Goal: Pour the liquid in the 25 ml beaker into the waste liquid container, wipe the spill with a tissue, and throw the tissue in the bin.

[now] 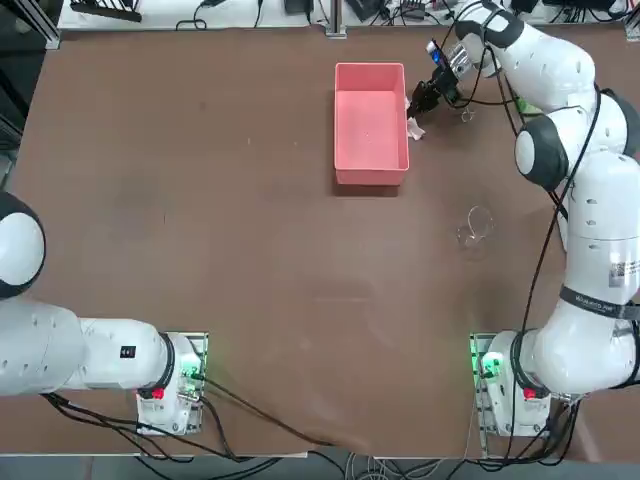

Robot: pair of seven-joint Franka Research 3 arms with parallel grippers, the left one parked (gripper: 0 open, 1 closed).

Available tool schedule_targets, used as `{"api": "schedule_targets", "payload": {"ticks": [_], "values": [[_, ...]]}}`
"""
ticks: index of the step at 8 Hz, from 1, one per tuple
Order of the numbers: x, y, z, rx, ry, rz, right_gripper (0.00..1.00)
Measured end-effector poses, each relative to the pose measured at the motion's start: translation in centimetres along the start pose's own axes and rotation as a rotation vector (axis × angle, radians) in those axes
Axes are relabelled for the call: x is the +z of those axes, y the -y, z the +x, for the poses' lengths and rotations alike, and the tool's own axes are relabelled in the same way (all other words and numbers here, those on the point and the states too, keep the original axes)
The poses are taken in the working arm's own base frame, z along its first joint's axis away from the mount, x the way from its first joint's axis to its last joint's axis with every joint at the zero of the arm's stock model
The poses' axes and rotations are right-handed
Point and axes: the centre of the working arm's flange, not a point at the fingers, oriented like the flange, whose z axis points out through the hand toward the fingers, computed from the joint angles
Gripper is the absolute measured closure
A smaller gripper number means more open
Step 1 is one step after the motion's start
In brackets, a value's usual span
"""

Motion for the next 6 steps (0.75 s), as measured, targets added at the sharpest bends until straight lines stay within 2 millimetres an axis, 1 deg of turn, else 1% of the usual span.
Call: {"api": "schedule_targets", "payload": {"ticks": [6], "values": [[0.29,-0.28,-0.05,0.003,0.002,-0.001,0.96]]}}
